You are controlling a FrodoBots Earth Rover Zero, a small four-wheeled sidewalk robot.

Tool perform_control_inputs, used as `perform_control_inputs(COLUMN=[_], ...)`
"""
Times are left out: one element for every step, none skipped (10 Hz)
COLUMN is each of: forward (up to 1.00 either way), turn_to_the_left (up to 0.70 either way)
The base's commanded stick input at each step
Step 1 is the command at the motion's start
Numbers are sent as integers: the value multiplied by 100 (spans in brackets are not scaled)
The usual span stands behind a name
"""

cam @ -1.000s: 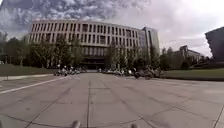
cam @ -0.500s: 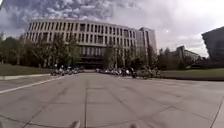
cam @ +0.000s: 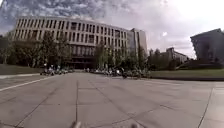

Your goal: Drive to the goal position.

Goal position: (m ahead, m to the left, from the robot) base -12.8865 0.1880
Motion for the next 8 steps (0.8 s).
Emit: perform_control_inputs(forward=[0, 0, 0, 0, 0, 0, 0, 0], turn_to_the_left=[-70, -70, -70, -70, -70, -70, -70, -70])
